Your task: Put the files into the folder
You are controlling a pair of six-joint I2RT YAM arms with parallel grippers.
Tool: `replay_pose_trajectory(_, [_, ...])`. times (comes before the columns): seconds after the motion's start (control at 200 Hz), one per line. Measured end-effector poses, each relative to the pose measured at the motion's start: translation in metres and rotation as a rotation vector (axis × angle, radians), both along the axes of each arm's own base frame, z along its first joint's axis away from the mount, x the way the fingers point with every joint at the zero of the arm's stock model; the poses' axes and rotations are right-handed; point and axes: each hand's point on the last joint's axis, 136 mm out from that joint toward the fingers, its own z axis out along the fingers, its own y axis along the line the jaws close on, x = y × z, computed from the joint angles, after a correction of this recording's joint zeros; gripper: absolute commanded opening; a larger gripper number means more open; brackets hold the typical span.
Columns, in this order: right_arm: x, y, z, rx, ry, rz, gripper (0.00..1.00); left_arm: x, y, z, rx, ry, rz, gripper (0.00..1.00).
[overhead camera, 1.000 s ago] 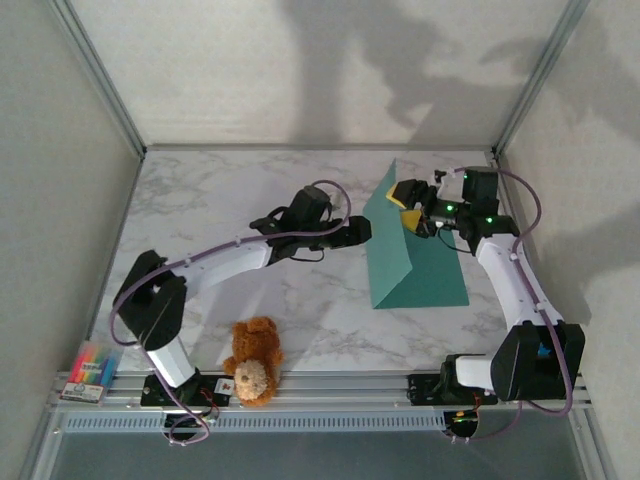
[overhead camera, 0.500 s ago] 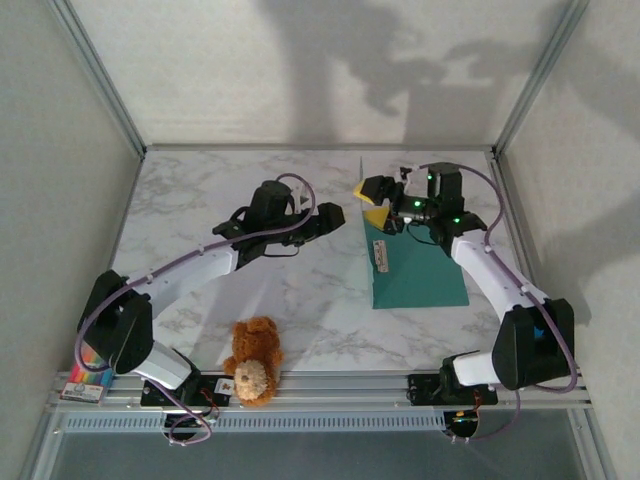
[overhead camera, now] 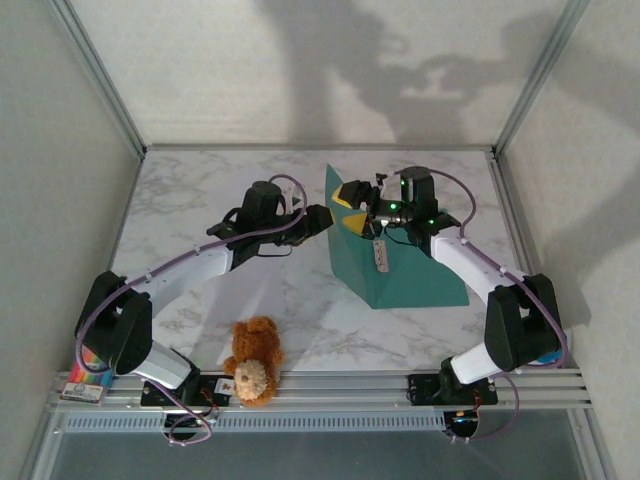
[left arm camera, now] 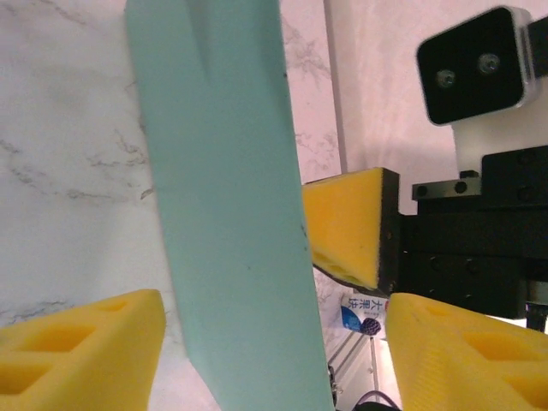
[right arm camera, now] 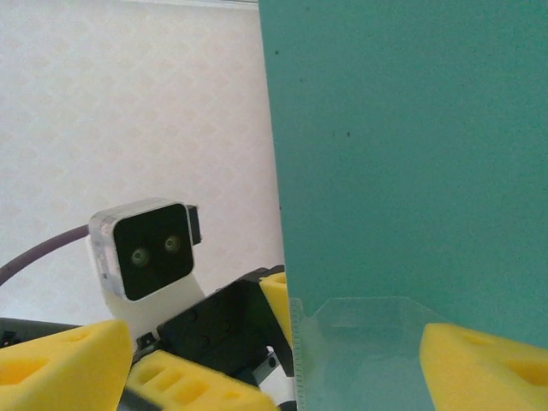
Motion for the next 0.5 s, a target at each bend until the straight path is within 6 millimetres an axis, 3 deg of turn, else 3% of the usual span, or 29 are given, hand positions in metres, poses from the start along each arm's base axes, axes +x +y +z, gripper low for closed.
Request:
replay_pose_trajectory(0.25, [-0.002,-0.002,-0.005,-0.027,0.002,0.002,0.87,0.004,0.007,-0.016,0.013,0.034,0.003,0.46])
replay_pose_trajectory(0.501, [-0.013,-0.009,-0.004,-0.068,-0.018,0.021,0.86,0.008,0.012,-0.038,0.031,0.082,0.010,0.41])
